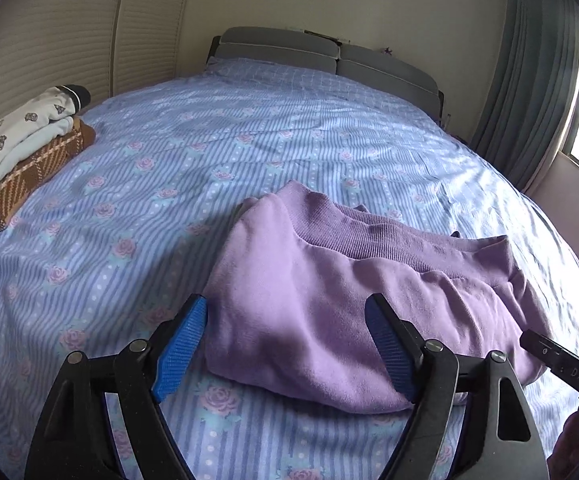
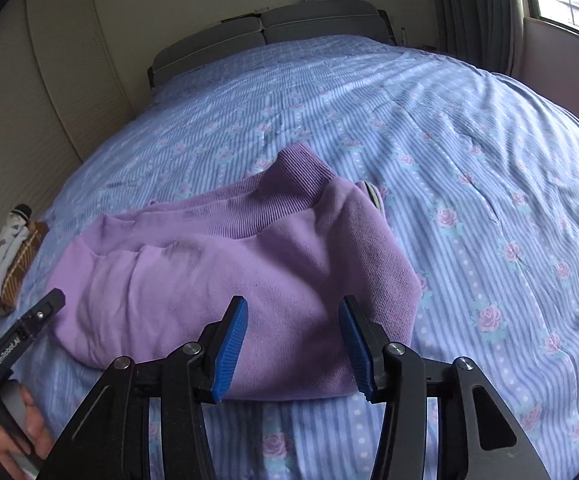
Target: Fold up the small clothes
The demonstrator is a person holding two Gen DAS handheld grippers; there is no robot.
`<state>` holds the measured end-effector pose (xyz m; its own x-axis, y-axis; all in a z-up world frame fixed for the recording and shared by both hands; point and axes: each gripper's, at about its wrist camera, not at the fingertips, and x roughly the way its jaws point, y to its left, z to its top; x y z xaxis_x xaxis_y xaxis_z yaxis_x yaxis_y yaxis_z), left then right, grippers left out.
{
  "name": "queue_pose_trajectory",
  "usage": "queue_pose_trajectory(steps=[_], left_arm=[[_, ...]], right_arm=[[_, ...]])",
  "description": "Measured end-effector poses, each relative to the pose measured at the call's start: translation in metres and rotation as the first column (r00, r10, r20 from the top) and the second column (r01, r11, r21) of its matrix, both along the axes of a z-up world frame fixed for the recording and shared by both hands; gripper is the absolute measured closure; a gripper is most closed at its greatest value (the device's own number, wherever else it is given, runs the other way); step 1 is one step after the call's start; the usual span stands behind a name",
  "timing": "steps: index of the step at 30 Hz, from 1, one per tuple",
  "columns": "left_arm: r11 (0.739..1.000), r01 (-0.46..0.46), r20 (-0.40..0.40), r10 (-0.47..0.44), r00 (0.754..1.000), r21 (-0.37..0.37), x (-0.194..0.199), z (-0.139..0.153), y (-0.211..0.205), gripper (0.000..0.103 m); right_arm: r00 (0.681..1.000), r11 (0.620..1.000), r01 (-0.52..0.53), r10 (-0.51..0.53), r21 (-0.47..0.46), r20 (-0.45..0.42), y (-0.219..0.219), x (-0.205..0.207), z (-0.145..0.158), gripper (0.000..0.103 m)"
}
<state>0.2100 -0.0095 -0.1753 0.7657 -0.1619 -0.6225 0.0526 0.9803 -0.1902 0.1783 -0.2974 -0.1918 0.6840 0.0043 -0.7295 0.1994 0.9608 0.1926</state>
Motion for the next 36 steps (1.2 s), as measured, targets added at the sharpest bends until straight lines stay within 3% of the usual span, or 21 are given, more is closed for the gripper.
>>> queue_pose_trajectory(steps=[7,12,19,21,22,26,32,36], left_arm=[[0.998,0.057,0.090,-0.061,0.994,0.038,-0.018,0.011,-0.012,0.023],[0.994,0.101,0.086,-0.103,0.991,0.032,-0.014,-0.001,-0.021,0.022],[0.997,0.061,-0.046,-0.059,0.997,0.044,0.007,-0.033,-0.006,0.015],[0.999,0.044,-0.125,-0.048,0.991,-0.030,0.015,-0.049,0.006,0.010],[0.997,0.038,-0.129,-0.046,0.991,-0.066,0.015,-0.052,0.011,0.011],[1.000,0.027,-0.081,-0.026,0.996,0.012,0.005,-0.038,0.006,0.014],[0.999,0.010,-0.036,-0.009,0.999,0.038,-0.013,-0.004,0.003,0.014],[0.997,0.014,-0.014,-0.013,1.000,0.078,-0.024,0.016,-0.009,0.014]], right_arm=[[1.000,1.000,-0.007,0.007,-0.004,-0.013,-0.004,0.000,-0.009,0.055],[1.000,1.000,-0.010,0.010,-0.001,-0.016,-0.004,0.002,-0.009,0.055],[1.000,1.000,-0.016,0.016,-0.003,-0.020,-0.003,0.003,-0.013,0.054],[1.000,1.000,-0.020,0.019,-0.011,-0.025,-0.003,0.004,-0.016,0.054],[0.999,1.000,-0.022,0.021,-0.013,-0.027,-0.003,0.004,-0.018,0.054],[0.999,1.000,-0.011,0.011,-0.019,-0.034,-0.002,0.005,-0.012,0.054],[0.999,0.996,0.044,-0.044,0.080,0.008,-0.012,-0.015,0.009,0.047],[0.995,0.989,0.091,-0.095,0.116,0.029,-0.023,-0.039,0.019,0.035]])
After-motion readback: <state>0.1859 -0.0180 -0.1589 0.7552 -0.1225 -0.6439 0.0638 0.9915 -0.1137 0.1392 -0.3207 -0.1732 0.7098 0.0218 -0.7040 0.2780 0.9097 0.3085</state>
